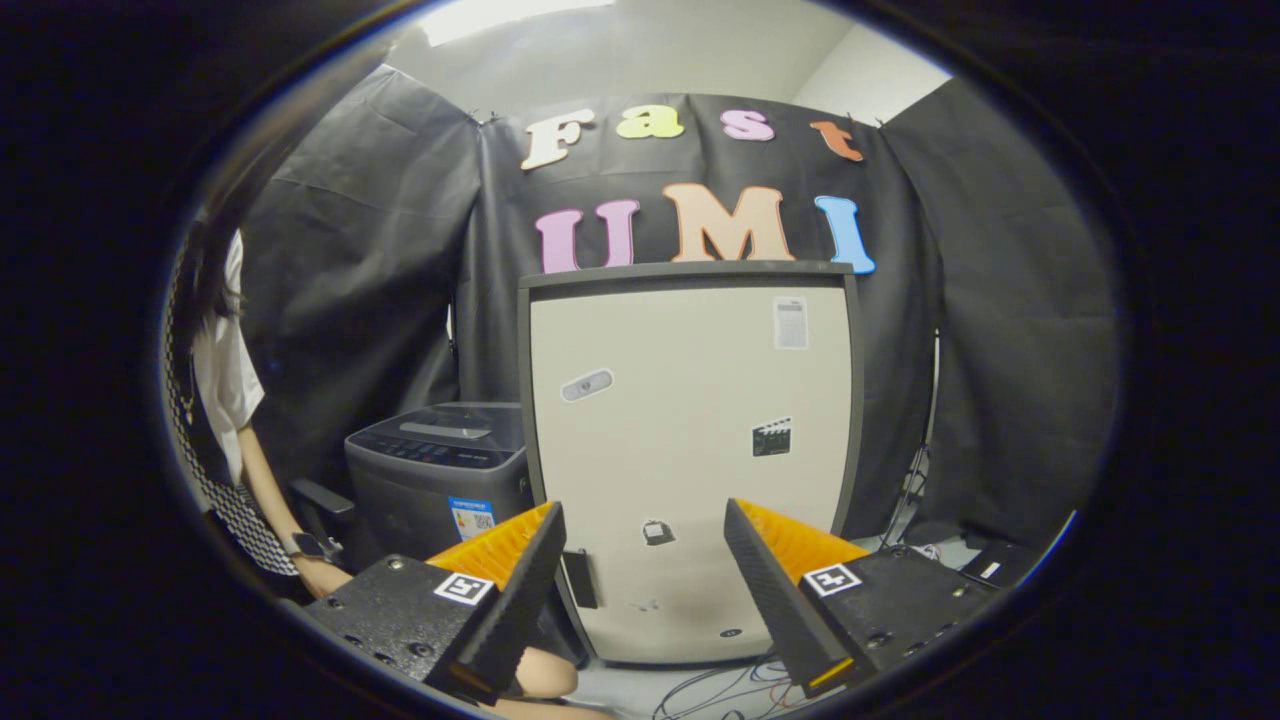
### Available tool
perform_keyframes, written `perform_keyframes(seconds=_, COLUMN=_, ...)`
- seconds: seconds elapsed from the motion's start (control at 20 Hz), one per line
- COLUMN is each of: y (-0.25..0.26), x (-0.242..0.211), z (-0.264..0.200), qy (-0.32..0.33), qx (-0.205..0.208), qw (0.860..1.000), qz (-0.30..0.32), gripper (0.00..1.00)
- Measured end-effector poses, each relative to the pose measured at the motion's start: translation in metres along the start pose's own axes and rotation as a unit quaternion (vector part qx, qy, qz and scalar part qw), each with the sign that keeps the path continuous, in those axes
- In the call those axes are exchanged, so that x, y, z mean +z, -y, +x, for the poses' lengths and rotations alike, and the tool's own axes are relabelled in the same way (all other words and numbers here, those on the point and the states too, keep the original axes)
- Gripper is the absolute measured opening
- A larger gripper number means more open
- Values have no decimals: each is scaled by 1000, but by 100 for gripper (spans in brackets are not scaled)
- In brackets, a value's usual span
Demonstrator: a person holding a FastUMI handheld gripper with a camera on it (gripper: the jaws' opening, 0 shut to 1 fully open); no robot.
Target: Put the clothes into the washing machine and then close the washing machine lid.
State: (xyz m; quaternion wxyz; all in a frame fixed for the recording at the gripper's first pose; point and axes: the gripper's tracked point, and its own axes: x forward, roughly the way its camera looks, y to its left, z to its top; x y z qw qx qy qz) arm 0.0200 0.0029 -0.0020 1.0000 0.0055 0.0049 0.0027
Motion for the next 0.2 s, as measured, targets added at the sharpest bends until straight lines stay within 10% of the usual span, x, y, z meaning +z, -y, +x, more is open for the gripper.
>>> perform_keyframes(seconds=0.2, y=0, x=-1, z=1, qy=0, qx=0, qw=1000, qz=0, gripper=97)
